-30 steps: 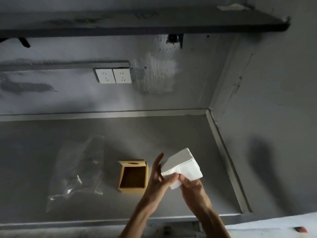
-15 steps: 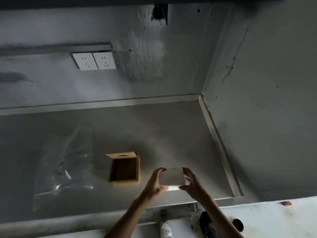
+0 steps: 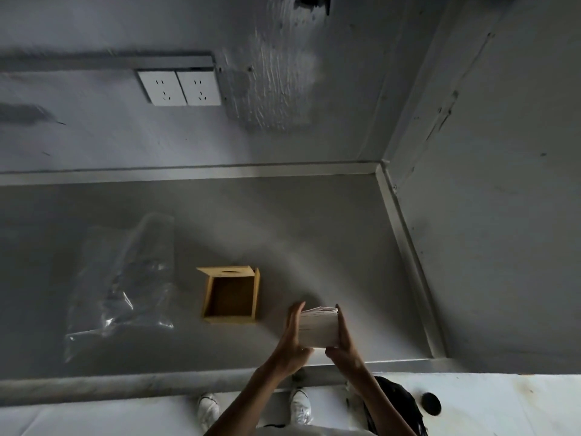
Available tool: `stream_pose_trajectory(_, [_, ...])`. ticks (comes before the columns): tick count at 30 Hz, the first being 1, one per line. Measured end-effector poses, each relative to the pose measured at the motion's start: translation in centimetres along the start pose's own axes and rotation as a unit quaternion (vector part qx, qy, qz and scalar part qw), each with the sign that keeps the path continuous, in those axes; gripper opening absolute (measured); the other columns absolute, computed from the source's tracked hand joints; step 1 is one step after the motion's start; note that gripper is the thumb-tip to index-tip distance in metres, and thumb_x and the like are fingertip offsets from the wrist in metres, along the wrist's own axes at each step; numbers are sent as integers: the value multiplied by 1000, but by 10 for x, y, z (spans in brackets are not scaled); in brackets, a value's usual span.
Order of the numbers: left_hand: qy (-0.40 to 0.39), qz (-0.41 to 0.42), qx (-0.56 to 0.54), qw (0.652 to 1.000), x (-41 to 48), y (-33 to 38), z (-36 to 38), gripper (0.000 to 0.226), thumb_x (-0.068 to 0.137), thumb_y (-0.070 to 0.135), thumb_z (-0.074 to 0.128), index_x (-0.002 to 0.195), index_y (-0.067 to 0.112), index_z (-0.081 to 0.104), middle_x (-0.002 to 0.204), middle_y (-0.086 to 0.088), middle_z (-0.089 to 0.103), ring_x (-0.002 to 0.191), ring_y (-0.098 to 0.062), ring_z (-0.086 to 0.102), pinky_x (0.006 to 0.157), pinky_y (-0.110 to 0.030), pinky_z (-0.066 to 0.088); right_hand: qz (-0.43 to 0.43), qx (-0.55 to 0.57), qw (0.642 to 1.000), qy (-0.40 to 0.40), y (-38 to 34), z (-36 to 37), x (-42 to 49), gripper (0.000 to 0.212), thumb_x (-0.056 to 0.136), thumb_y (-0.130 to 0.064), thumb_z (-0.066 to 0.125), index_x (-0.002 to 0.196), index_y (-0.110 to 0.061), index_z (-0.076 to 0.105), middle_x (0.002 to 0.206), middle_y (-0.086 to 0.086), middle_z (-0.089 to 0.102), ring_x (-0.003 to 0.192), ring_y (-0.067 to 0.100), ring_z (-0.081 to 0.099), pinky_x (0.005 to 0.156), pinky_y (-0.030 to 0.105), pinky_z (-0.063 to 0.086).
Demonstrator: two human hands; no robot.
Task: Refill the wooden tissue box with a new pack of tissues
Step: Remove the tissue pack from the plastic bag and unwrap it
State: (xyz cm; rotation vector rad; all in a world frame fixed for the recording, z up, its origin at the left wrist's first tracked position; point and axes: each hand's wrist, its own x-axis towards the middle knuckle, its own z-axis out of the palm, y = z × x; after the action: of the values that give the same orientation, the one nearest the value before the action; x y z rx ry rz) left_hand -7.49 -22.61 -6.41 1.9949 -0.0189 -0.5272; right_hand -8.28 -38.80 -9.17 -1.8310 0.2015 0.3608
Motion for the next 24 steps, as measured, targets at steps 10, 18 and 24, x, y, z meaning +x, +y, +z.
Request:
stream_pose_trajectory(10, [-29, 12, 54, 998, 3, -6, -4, 88, 79, -2, 56, 148, 21, 7, 150, -2, 13, 139, -21, 26, 109, -21, 30, -38, -95, 994, -41, -11, -4, 0, 96, 70, 24, 47, 146, -17, 7, 132, 12, 43, 121, 29, 48, 91, 12, 46])
stream_pose_trajectory(18, [-73, -21, 101, 992, 6, 3, -21, 89, 82, 10, 63, 151, 23, 8, 157, -5, 12, 140, -23, 26, 114, -37, 32, -17, -209, 974, -83, -14, -36, 1, 80, 78, -21, 75, 142, -27, 27, 135, -10, 44, 125, 9, 41, 104, 27, 36])
stream_pose_trajectory(24, [-63, -37, 95, 993, 4, 2, -29, 74, 81, 24, 64, 143, 24, 24, 144, -1, 31, 128, -15, 37, 102, -25, 34, 7, -167, 982, -90, -14, -44, 7, 67, 73, -35, 77, 130, -32, 42, 133, -5, 56, 122, 12, 48, 104, 31, 39])
